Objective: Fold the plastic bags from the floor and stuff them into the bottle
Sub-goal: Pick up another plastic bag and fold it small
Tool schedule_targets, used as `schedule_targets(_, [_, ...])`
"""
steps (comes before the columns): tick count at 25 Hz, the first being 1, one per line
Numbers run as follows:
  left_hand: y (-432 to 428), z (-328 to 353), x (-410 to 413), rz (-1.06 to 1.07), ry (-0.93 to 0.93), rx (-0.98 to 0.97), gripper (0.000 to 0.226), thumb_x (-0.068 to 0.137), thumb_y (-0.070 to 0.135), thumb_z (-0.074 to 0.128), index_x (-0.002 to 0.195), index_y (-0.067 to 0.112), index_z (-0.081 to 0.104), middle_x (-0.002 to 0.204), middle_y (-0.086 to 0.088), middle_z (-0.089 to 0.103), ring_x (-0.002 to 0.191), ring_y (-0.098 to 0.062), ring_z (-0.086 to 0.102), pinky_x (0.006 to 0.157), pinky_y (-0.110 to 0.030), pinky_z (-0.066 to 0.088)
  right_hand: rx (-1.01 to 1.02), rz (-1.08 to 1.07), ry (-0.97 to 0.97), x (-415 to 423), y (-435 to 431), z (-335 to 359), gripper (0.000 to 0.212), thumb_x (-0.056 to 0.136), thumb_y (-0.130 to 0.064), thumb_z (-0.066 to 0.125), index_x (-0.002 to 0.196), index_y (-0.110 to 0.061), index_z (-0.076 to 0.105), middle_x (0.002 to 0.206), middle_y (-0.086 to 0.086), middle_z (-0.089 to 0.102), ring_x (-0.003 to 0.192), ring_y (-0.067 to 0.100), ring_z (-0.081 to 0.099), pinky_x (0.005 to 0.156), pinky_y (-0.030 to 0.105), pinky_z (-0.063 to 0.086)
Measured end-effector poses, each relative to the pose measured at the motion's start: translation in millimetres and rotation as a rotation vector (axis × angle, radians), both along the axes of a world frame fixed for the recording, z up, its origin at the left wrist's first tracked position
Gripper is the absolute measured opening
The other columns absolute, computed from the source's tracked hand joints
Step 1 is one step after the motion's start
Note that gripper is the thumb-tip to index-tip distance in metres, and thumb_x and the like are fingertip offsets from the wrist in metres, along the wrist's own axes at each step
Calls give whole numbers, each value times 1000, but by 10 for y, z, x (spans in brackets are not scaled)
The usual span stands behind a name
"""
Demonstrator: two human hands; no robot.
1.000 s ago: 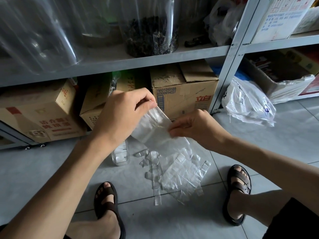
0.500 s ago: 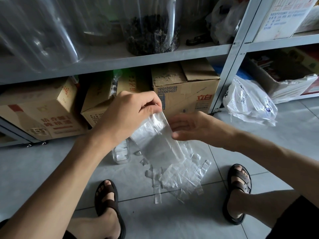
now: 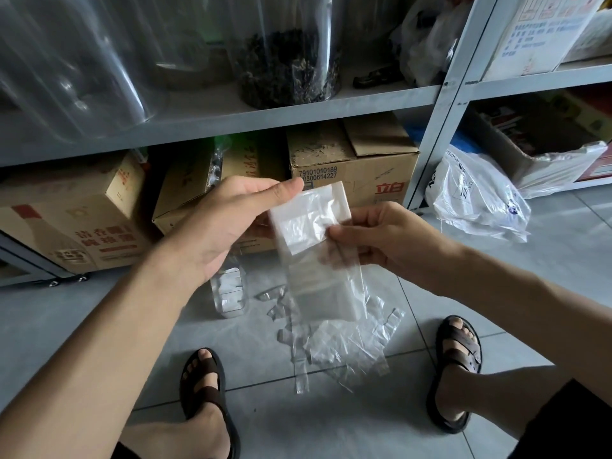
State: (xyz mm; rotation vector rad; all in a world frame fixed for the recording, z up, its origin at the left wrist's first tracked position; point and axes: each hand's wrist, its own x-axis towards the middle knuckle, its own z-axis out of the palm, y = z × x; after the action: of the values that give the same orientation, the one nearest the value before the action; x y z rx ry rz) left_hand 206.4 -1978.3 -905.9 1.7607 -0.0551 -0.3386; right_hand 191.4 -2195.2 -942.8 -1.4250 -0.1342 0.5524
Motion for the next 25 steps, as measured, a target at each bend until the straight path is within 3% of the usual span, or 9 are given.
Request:
schedule_targets(3, [-44,-58,-52,11,208,-157,41,75,33,74,101,2,73,95,-18,76,79,-24,72,65,-28,61,80,-117,73,31,-27,-3,18,88,-11,64,96,2,73,93,16,75,79,18,73,77,30,61])
schedule_targets(5, [-110,-110,-104,-28,260,-102,32,81,25,73,103,1,72,97,-19,76,82,-26,74,64,-29,62,92,-196,89,40,-34,-2,15,92,-9,61,95,1,72,89,12,75,75,16,73,74,27,60])
schedule_targets(9, [-147,-190,-103,-6,181,-4,17,91,15,68,101,3,74,94,-12,78,85,-21,74,75,-34,62,43,-232,62,23,-35,11,19,94,-10,61,102,4,70,94,14,75,82,18,73,75,27,60])
schedule_targets(12, [-112,-206,-61,39,110,48,20,91,18,70,99,1,75,97,-14,77,95,-31,73,91,-46,54,-17,-176,32,8,-43,33,23,94,-10,62,109,6,68,104,17,75,92,23,74,80,31,60])
schedule_targets(18, [-105,-153,-60,94,139,-33,11,91,17,68,91,10,77,89,-10,76,72,-19,70,73,-37,58,-118,-156,-24,-11,-60,93,10,90,-9,67,88,-3,74,87,13,75,74,18,71,67,25,57])
schedule_targets(22, [-64,-116,-57,54,176,-62,10,85,14,71,92,11,77,82,-7,75,62,-13,69,57,-27,59,-125,-172,-47,-3,-71,116,8,90,-7,66,85,-6,73,79,8,74,67,13,70,61,21,55])
schedule_targets(25, [-32,-114,-36,68,194,-71,6,82,8,72,81,12,77,75,-8,71,54,-12,66,51,-25,59,-144,-181,-62,-4,-74,123,8,89,-8,68,83,-9,73,78,7,73,65,13,69,59,21,55])
